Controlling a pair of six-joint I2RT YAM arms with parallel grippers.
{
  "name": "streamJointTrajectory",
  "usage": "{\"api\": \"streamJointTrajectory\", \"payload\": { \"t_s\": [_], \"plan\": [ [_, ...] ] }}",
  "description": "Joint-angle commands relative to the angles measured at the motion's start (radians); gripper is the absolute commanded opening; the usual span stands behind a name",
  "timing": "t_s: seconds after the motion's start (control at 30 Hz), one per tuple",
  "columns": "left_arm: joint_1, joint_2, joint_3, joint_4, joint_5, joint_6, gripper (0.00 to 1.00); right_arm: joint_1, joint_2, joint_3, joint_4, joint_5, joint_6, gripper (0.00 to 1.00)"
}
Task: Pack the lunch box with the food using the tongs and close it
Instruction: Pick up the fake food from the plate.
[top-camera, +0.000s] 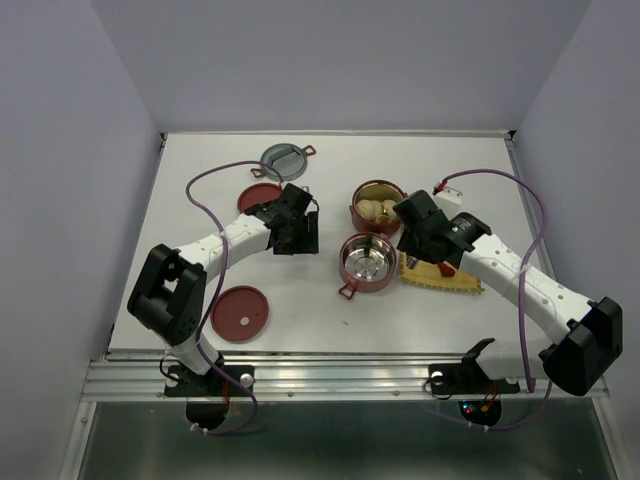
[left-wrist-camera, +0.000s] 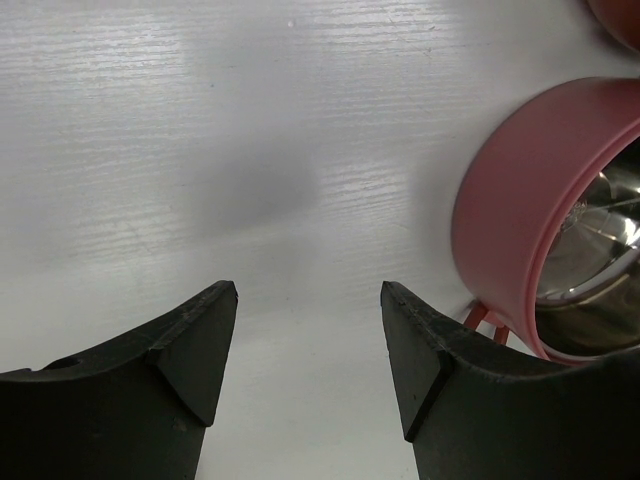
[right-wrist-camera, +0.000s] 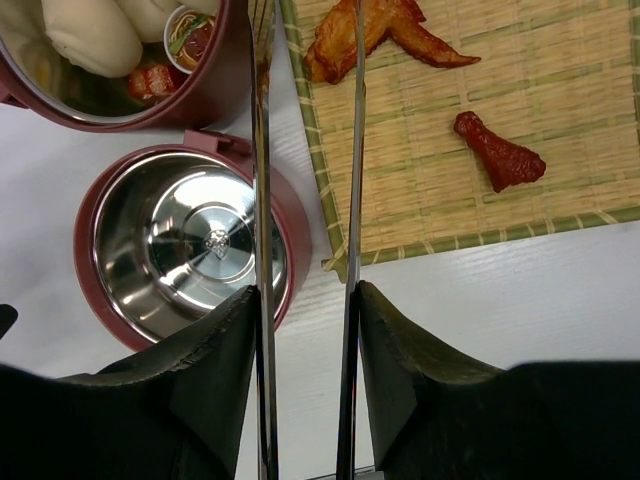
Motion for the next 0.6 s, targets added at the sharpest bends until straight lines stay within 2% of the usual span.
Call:
{"api": "streamJointTrajectory", "payload": {
  "t_s": [0.0,0.57],
  "plan": [
    [0.004,-0.03,0.002,-0.006,-0.015,0.02,0.71,-0.009,-0.013,0.005,0.045,0.04,0.002,0.48],
    [0.004,-0.025,-0.013,0.011,-0.003,0.021,0.71,-0.009,0.017,-0.026,-0.047,0.049,0.028,0.48]
  ]
}}
